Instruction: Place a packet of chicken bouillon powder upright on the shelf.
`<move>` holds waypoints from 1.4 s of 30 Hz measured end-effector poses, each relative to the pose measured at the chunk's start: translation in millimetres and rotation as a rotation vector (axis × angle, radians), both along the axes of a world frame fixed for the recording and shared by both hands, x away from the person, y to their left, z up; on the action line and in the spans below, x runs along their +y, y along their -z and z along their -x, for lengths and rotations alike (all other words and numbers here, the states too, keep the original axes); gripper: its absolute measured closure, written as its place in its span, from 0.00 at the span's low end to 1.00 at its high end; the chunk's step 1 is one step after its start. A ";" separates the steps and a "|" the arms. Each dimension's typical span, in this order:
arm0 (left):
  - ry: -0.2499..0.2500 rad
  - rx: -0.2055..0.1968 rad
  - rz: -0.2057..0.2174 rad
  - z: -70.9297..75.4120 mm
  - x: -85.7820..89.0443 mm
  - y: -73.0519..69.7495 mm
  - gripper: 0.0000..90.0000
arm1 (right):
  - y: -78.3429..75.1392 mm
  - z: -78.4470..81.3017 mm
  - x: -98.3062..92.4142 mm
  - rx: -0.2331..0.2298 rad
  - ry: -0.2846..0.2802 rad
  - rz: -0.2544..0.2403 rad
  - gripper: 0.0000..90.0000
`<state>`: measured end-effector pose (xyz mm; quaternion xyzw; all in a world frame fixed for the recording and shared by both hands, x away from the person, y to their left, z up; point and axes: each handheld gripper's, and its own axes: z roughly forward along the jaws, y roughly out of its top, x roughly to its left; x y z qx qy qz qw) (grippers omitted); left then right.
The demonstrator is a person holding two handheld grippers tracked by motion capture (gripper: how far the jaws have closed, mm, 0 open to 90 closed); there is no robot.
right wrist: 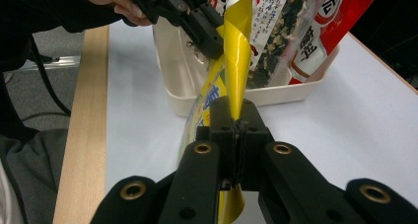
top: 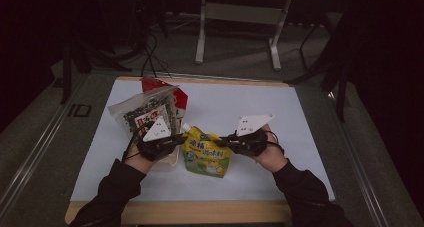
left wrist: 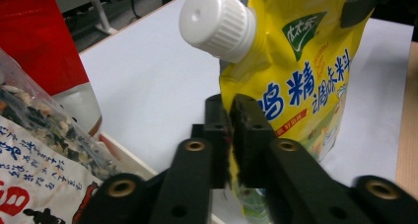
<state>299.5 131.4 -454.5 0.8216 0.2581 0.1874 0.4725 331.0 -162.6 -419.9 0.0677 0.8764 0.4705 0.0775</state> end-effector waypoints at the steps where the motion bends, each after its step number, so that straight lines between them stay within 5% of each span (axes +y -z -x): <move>1: 0.002 -0.003 -0.005 0.4 0.2 -0.1 1.00 | -0.2 0.3 0.5 0.000 0.002 -0.001 0.98; 10: 0.032 -0.013 -0.002 3.4 4.7 0.0 1.00 | -2.3 -1.0 0.5 0.002 0.027 -0.006 0.90; 11: 0.039 -0.014 -0.006 3.9 4.5 -0.4 1.00 | -3.4 -2.3 -1.1 0.002 0.044 -0.011 0.76; 15: 0.055 -0.019 -0.012 4.2 2.0 -1.3 1.00 | -4.7 -4.9 -5.5 0.009 0.085 -0.029 0.51; 24: 0.061 -0.025 -0.022 4.3 0.7 -1.9 1.00 | -2.8 -14.2 -13.4 0.009 0.145 -0.034 0.35; 30: 0.056 -0.026 -0.015 4.3 1.1 -1.2 1.00 | 4.4 -21.9 -14.3 0.025 0.147 -0.016 0.37; 33: 0.051 -0.025 -0.014 4.1 1.0 -1.0 1.00 | 12.6 -25.8 -12.5 0.069 0.123 -0.020 0.43; 41: 0.055 -0.019 -0.012 3.9 0.8 -1.5 1.00 | 21.2 -25.2 -4.8 0.096 0.055 0.022 0.77; 42: 0.053 -0.019 -0.015 4.7 0.1 -1.9 1.00 | 21.6 -24.7 -2.1 0.094 0.048 0.028 0.89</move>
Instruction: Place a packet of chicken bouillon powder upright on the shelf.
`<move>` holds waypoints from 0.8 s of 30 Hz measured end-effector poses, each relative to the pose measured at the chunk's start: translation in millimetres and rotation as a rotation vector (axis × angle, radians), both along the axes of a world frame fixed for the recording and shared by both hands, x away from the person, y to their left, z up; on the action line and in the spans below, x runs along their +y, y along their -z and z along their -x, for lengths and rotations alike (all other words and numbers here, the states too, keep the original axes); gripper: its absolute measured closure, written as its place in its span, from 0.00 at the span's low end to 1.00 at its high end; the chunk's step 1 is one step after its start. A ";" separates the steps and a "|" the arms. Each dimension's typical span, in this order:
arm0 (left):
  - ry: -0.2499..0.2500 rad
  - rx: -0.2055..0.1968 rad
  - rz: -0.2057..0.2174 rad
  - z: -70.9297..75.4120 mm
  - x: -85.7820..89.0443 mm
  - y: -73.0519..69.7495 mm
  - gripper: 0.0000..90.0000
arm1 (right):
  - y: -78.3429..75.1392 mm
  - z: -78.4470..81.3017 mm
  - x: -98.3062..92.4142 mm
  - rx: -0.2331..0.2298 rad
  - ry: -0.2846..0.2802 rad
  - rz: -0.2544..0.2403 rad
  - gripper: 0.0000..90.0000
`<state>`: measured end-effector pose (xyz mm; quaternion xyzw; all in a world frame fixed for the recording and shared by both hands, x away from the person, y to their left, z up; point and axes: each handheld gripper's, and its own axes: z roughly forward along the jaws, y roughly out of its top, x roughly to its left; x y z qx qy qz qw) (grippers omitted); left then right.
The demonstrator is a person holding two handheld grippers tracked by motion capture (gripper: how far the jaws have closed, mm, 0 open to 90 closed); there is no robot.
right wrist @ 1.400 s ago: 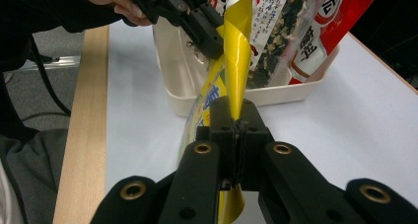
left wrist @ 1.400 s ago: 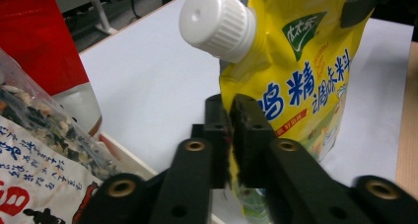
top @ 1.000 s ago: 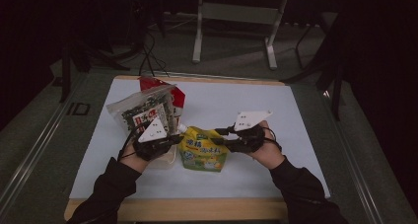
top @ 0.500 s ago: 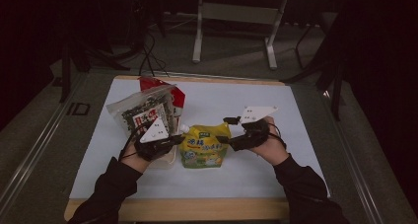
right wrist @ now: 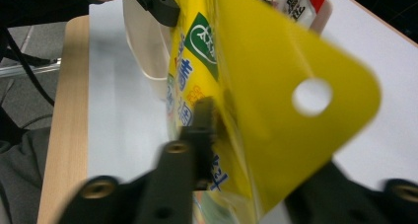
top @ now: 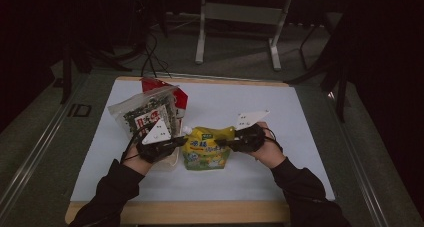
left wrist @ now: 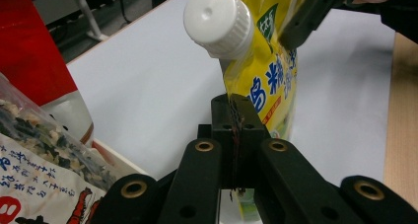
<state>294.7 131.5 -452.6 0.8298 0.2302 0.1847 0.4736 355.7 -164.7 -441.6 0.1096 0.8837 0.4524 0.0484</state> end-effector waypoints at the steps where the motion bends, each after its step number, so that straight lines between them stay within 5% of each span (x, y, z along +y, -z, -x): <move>1: -0.001 0.000 -0.003 0.6 -0.3 -0.4 1.00 | -0.1 0.2 0.8 0.002 -0.008 0.005 0.96; 12: 0.016 0.007 0.038 5.8 3.7 -12.2 0.98 | -17.6 8.8 -0.1 -0.027 -0.060 0.002 1.00; 17: -0.008 0.004 0.085 14.0 6.4 -23.5 0.76 | -30.1 10.0 -5.8 -0.040 -0.057 -0.031 1.00; 24: -0.043 -0.013 0.099 28.2 8.0 -28.9 0.53 | -45.5 6.7 -14.7 -0.072 -0.032 -0.057 1.00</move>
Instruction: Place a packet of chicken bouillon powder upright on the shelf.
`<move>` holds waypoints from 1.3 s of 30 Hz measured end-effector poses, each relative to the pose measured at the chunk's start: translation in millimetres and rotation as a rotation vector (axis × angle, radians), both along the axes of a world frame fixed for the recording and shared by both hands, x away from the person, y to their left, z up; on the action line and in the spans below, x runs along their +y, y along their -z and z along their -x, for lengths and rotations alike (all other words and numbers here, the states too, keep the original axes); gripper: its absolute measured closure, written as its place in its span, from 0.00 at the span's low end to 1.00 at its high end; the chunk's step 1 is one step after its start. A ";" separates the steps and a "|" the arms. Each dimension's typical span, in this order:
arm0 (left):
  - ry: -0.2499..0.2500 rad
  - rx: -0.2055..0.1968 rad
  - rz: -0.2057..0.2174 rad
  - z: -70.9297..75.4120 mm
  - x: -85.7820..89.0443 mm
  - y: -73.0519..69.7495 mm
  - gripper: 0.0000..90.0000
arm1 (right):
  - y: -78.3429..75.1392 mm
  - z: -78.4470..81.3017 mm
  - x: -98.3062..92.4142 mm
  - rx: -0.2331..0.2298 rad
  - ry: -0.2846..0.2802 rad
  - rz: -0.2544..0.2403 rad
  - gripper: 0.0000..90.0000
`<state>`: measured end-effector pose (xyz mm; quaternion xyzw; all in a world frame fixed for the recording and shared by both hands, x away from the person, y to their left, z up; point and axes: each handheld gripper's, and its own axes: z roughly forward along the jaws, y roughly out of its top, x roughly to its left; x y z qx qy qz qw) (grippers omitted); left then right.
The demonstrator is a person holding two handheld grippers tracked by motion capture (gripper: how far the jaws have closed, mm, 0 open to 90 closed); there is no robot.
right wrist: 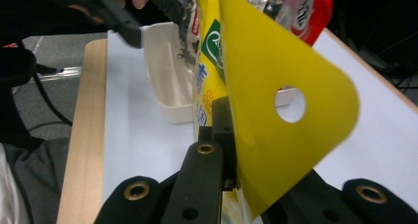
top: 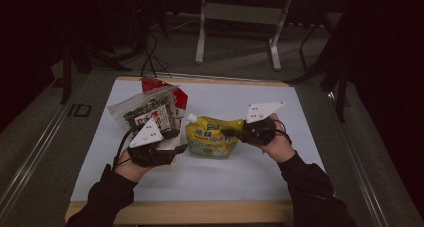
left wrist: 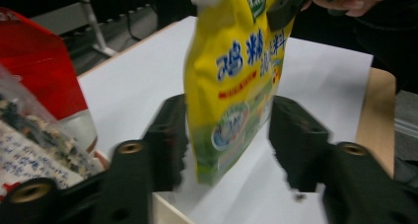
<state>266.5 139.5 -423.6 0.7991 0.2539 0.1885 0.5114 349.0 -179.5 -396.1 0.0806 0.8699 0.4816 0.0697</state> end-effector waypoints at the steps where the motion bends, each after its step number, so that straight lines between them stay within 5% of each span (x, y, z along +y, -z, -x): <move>1: -0.001 0.001 0.003 1.7 0.5 -0.4 0.51 | -2.1 -0.5 -1.1 -0.003 0.002 -0.007 1.00; 10: 0.044 0.023 0.042 18.5 -2.2 3.4 0.17 | -22.7 0.3 0.5 -0.034 -0.007 -0.045 1.00; 18: 0.051 0.042 0.024 33.5 -14.1 14.2 0.08 | -32.6 1.0 8.4 -0.046 -0.030 -0.059 1.00; 19: 0.059 0.061 0.044 42.4 -23.3 26.1 0.03 | -37.8 0.8 13.2 -0.049 -0.044 -0.069 1.00; 30: 0.109 0.090 0.052 61.1 -44.9 60.9 0.03 | -48.0 0.8 37.3 -0.053 -0.088 -0.095 1.00; 39: 0.099 0.105 0.047 66.9 -54.1 86.6 0.03 | -47.6 0.1 71.7 -0.045 -0.143 -0.113 1.00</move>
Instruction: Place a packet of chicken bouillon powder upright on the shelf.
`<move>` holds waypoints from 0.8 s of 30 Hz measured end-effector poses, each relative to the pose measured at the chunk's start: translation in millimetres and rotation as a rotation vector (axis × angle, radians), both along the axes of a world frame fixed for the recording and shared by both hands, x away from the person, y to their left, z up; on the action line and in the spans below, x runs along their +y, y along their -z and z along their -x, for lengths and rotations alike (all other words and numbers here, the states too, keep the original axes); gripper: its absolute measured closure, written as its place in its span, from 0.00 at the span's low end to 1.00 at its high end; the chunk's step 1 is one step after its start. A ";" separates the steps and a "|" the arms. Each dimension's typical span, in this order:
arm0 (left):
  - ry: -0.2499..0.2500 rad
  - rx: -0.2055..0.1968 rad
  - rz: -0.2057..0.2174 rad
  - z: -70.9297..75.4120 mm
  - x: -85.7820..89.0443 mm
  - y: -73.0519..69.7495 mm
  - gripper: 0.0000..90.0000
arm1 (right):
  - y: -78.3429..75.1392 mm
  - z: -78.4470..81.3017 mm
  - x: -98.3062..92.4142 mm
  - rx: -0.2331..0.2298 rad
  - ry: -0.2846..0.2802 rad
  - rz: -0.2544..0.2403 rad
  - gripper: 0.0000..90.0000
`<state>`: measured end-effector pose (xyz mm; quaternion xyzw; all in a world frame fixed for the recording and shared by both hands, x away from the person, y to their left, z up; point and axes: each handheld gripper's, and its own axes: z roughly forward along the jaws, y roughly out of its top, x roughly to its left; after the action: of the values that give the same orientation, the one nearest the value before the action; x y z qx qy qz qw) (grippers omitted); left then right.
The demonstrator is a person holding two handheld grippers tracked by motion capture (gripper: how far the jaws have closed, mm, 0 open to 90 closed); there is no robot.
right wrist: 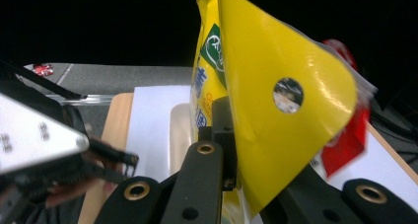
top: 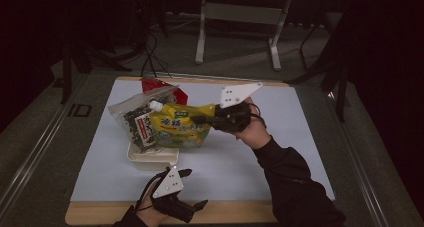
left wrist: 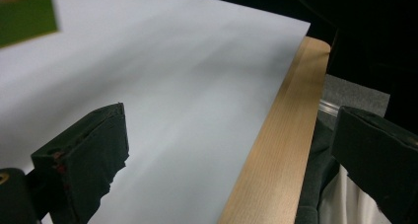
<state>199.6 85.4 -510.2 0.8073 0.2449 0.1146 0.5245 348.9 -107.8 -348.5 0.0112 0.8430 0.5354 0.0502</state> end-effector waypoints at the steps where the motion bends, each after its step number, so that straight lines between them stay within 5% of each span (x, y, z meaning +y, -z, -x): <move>1: 0.000 0.000 0.000 0.0 0.0 0.0 0.03 | 0.0 0.0 0.0 0.000 0.000 0.000 1.00; 13: 0.011 0.017 -0.018 -0.6 -4.1 11.6 0.03 | 22.2 0.4 55.8 0.021 -0.057 0.004 1.00; 24: 0.004 0.016 -0.013 -0.7 -0.9 11.9 0.03 | 48.9 -4.5 84.2 0.069 -0.081 0.022 1.00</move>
<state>200.3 84.6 -522.1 0.8121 0.2465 0.1085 0.5176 353.4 -23.6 -397.4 -0.0051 0.8500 0.5268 -0.0007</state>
